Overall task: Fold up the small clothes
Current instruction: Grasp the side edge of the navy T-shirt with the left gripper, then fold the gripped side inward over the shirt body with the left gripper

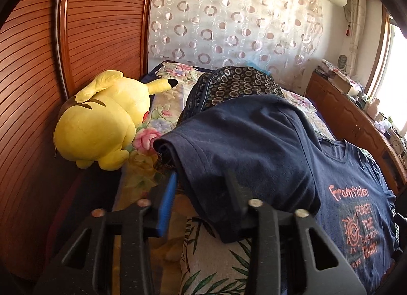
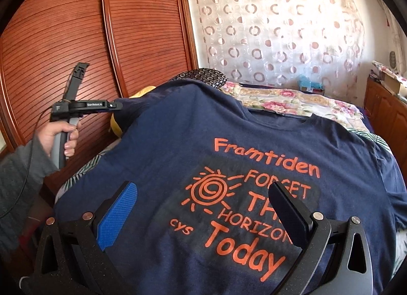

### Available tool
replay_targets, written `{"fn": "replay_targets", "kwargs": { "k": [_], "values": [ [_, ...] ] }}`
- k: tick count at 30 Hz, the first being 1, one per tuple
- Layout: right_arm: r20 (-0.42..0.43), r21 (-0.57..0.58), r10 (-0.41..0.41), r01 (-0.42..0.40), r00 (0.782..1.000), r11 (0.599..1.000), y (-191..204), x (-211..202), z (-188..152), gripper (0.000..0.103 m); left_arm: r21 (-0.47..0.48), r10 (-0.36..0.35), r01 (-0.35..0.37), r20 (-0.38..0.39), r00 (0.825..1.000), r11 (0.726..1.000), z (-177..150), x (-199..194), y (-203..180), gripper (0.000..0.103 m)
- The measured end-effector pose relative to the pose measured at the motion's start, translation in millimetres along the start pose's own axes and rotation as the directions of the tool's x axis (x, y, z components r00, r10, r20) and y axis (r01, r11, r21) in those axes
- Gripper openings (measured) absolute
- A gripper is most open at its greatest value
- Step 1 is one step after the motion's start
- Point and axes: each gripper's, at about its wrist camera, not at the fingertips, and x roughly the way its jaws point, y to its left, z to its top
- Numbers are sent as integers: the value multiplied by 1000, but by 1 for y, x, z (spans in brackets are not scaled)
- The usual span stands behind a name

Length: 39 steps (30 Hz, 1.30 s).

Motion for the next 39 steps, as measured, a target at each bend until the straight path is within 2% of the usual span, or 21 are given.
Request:
{"fn": "replay_targets", "kwargs": {
  "k": [2,4,7,15,23,31,34,39],
  "values": [
    [2,2,0,0,1000,1000,0,-1,1,103,-4,-8,8,-12,1000,1000,1,3,2,25],
    [4,7,1,-1,1000,1000,-1,-1,-1,103,-5,-18,18,-14,1000,1000,1,3,3,11],
    [6,7,-4,4,1000,1000,-1,-2,-3,103,18,-19,19,9,1000,1000,-2,-5,-2,5],
    [8,29,-17,17,1000,999,-9,-4,-5,103,119,-40,29,93,995,993,8,-42,-35,4],
    [6,57,-33,32,999,998,-18,-6,-7,103,162,-48,24,143,989,987,26,-60,-63,4],
    [18,67,-39,38,999,997,-18,-9,-6,103,193,-128,101,136,982,976,27,-65,-81,4],
    [24,72,-45,43,999,996,-22,-13,-8,103,211,-165,134,139,976,968,32,-68,-98,4],
    [34,88,-63,60,997,994,-28,-18,-9,103,265,-238,204,102,966,942,37,-63,-139,4]
  ]
}}
